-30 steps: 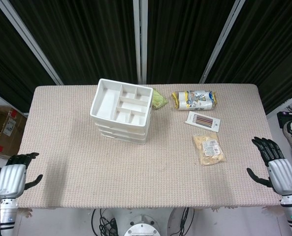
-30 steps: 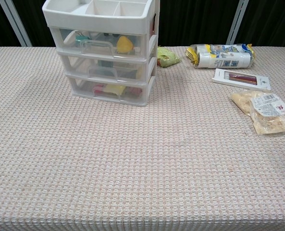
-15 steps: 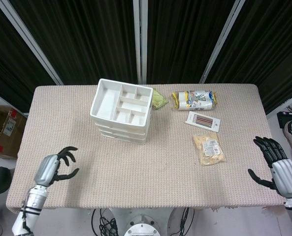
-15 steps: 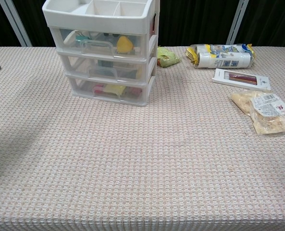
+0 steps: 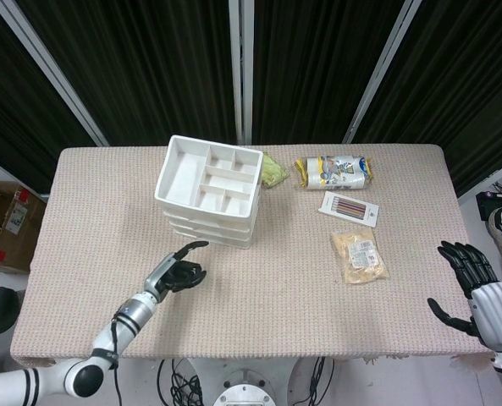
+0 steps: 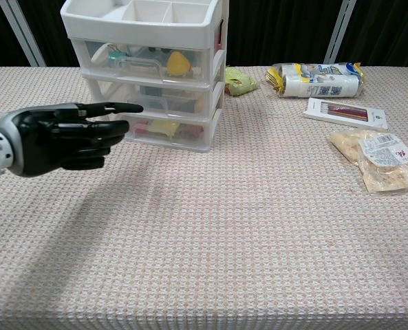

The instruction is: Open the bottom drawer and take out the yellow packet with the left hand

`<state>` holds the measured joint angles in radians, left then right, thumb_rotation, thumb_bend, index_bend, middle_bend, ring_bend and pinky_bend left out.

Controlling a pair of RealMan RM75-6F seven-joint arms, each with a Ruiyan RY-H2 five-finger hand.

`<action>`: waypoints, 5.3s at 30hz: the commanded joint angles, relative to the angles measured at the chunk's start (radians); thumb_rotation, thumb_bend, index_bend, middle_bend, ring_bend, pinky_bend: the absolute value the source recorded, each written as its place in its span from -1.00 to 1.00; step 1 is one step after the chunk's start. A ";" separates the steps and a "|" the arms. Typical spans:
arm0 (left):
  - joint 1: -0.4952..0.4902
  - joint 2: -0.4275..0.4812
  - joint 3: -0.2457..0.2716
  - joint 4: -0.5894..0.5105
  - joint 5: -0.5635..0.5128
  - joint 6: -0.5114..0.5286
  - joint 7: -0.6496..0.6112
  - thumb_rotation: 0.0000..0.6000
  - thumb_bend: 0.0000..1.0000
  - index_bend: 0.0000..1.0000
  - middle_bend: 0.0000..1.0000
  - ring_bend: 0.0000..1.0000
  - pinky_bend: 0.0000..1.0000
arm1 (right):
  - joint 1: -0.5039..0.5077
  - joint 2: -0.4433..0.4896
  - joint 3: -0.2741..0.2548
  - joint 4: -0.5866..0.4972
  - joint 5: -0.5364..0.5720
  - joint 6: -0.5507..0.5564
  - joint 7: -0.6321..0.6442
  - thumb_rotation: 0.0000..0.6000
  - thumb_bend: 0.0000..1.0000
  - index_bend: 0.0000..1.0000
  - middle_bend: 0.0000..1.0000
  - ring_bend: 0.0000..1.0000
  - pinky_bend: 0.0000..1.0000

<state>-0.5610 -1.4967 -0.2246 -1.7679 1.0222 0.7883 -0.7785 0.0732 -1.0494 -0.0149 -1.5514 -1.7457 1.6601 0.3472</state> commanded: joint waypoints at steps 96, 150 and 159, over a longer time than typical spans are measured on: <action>-0.065 -0.074 0.089 -0.137 -0.164 0.406 0.950 1.00 -0.21 -0.62 0.54 0.85 1.00 | -0.019 -0.060 -0.002 0.109 0.021 0.008 0.060 1.00 -0.58 -1.00 -0.84 -1.00 -0.99; -0.094 0.019 0.166 -0.248 -0.045 0.359 1.251 1.00 -0.32 -0.41 0.52 0.81 1.00 | -0.028 -0.062 -0.002 0.140 0.042 0.009 0.084 1.00 -0.57 -1.00 -0.84 -1.00 -0.98; -0.196 0.017 0.079 -0.083 -0.019 0.282 1.314 1.00 -0.58 -0.30 0.56 0.80 1.00 | -0.031 -0.058 -0.001 0.141 0.044 0.011 0.086 1.00 -0.57 -1.00 -0.84 -1.00 -0.98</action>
<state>-0.7193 -1.4709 -0.1159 -1.9047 1.0198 1.1008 0.5055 0.0429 -1.1073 -0.0161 -1.4105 -1.7027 1.6710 0.4329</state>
